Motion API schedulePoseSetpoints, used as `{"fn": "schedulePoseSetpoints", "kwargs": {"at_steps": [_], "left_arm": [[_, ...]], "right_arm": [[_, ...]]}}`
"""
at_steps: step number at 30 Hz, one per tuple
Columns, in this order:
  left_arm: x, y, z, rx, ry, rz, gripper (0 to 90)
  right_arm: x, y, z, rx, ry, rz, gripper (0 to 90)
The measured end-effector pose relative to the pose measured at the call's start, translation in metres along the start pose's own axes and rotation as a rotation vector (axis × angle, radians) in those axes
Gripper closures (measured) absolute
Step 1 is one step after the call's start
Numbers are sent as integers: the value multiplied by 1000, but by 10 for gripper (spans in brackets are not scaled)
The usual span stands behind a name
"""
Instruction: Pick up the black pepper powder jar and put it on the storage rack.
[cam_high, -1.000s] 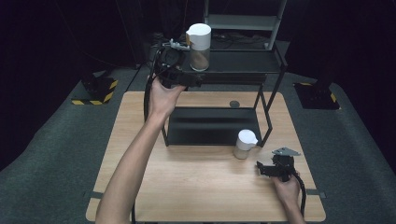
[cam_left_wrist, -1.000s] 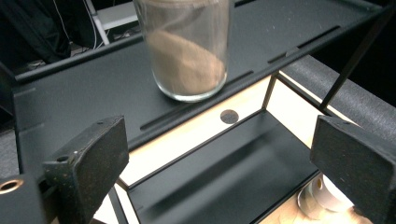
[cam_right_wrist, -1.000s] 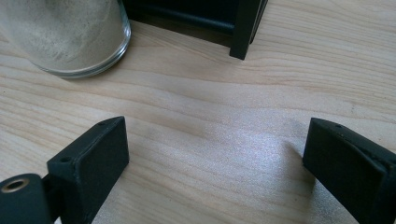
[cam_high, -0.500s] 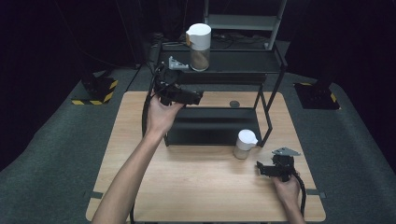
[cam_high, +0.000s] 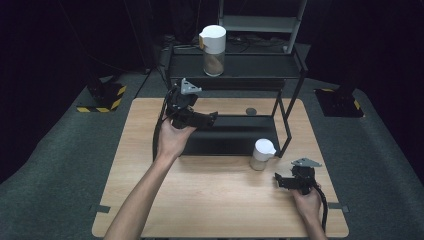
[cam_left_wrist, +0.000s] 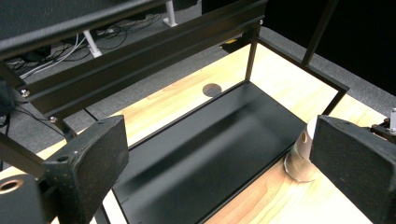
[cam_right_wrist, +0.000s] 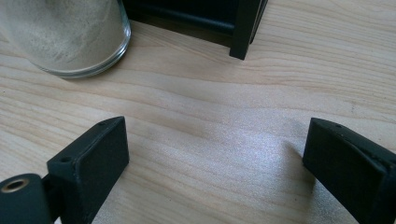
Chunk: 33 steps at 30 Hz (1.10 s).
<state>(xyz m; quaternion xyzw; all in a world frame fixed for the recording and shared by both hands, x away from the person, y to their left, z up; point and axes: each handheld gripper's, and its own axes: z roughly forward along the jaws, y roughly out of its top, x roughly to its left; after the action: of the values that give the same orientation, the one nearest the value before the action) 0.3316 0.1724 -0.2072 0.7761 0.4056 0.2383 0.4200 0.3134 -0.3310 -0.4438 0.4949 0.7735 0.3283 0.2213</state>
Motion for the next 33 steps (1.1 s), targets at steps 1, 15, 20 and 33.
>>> {"fn": "schedulePoseSetpoints", "kwargs": {"at_steps": [1, 15, 20, 33], "left_arm": [[0, -2, 0, -1, 1, -1, 48], [3, -30, 9, -2, -24, -45, 47], [3, -38, 13, 5, -19, -53, 47], [2, -65, 28, 39, -13, -82, 47]], "right_arm": [[0, 0, 0, 0, 0, 0, 63], [0, 0, 0, 0, 0, 0, 63], [0, 0, 0, 0, -1, 0, 63], [0, 0, 0, 0, -1, 0, 64]]}}
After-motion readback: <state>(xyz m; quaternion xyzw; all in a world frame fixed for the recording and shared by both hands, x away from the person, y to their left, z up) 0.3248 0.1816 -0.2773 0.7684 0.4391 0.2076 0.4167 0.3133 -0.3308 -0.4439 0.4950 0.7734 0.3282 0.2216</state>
